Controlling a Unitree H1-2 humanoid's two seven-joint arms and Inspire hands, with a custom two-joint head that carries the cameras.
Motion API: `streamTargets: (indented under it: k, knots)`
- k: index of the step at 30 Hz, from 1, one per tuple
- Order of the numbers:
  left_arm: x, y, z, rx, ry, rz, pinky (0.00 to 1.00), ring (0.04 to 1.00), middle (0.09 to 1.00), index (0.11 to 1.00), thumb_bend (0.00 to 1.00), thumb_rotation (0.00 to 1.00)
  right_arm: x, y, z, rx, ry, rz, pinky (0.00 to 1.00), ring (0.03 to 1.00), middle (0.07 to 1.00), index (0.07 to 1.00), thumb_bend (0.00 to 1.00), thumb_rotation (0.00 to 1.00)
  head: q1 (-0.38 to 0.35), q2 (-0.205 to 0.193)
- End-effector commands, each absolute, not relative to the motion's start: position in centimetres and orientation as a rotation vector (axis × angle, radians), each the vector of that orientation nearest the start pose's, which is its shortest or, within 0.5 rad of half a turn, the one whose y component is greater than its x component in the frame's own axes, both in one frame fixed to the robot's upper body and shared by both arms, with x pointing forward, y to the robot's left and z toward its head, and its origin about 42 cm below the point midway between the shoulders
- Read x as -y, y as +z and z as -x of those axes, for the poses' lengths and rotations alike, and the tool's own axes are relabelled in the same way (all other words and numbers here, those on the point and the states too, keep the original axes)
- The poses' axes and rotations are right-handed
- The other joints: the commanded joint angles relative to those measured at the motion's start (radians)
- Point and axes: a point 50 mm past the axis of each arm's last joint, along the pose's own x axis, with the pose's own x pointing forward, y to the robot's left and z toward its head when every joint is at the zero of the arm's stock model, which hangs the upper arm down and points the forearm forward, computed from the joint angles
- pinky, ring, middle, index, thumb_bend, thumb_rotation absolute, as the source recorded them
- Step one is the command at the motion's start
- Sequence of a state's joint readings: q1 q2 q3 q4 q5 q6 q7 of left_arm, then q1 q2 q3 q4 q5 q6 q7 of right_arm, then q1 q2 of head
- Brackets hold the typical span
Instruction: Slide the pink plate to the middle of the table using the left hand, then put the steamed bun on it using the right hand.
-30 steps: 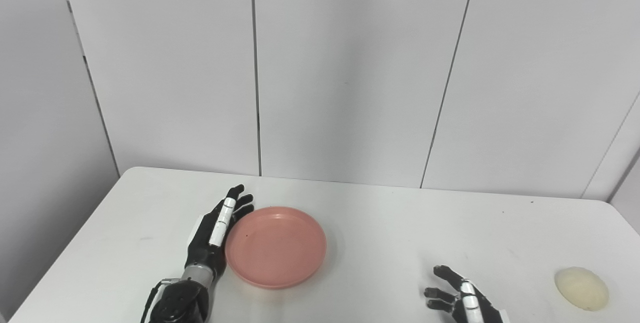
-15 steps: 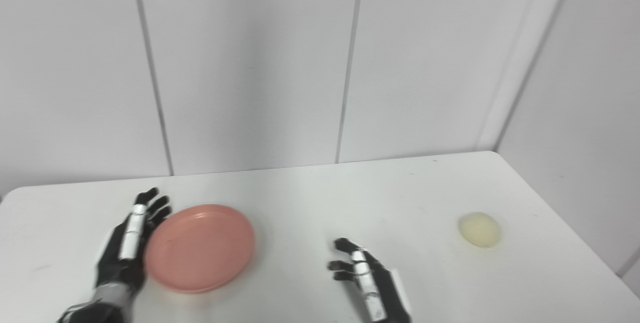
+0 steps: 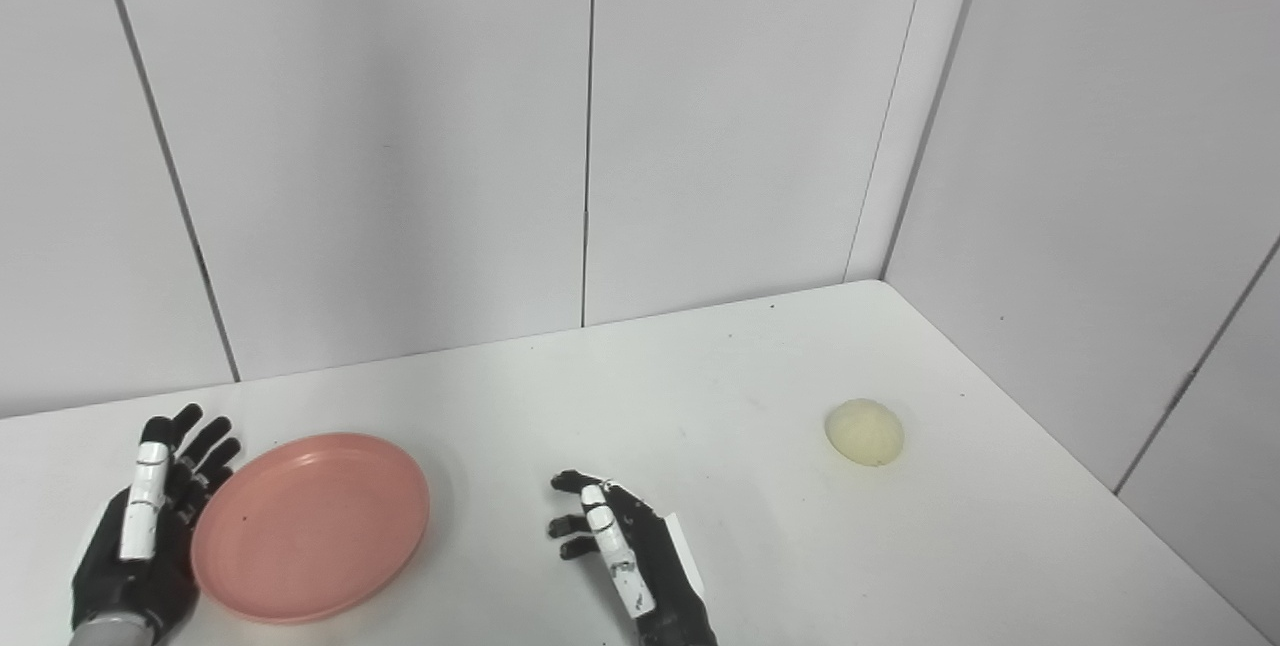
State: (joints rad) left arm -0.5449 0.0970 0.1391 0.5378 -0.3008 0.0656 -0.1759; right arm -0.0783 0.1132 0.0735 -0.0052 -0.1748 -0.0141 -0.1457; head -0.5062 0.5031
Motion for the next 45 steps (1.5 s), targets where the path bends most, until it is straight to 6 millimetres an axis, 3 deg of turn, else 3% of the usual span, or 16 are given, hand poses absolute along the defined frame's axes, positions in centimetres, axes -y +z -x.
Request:
streamTargets:
  k: [1,22,26,33,35,38,45]
  knots:
    - [-22.4,15.2,-46.0,-0.038,-0.168,0.257,1.00,0.918,0.910,0.922,0.80,0.82,14.5,11.2,-30.0,0.093,-0.055,0.043,0.55,0.613,0.776,0.676,0.51,0.96,-0.006,0.002]
    - [-19.5,15.3,-44.8,-0.015,-0.190,0.279,0.95,0.889,0.895,0.923,0.83,0.79,14.3,11.4,-29.7,0.094,-0.059,0.047,0.56,0.635,0.794,0.711,0.46,0.94,-0.003,0.011]
    - [-19.2,14.9,-44.8,-0.025,-0.198,0.283,0.98,0.906,0.905,0.928,0.84,0.80,14.5,11.6,-29.5,0.122,-0.079,0.058,0.56,0.637,0.786,0.723,0.43,0.91,0.005,0.011]
    - [-18.8,14.8,-44.4,-0.026,-0.199,0.268,0.97,0.901,0.881,0.925,0.82,0.80,15.1,12.6,-29.2,0.284,-0.129,0.133,0.58,0.654,0.753,0.786,0.55,0.83,0.011,0.010]
    - [-18.8,14.8,-44.3,-0.027,-0.199,0.266,0.97,0.902,0.876,0.926,0.81,0.80,15.5,13.4,-29.2,0.355,-0.146,0.164,0.58,0.668,0.765,0.817,0.59,0.81,0.013,0.009]
    - [-18.7,14.8,-44.4,-0.034,-0.205,0.266,0.97,0.910,0.878,0.925,0.80,0.81,16.6,16.9,-29.7,0.469,-0.175,0.226,0.62,0.701,0.774,0.828,0.65,0.80,0.019,0.006]
    - [-18.4,14.5,-44.6,-0.039,-0.207,0.265,0.96,0.902,0.875,0.912,0.79,0.80,20.8,21.6,-31.6,0.688,-0.236,0.537,0.71,0.761,0.818,0.801,0.81,0.93,0.028,-0.006]
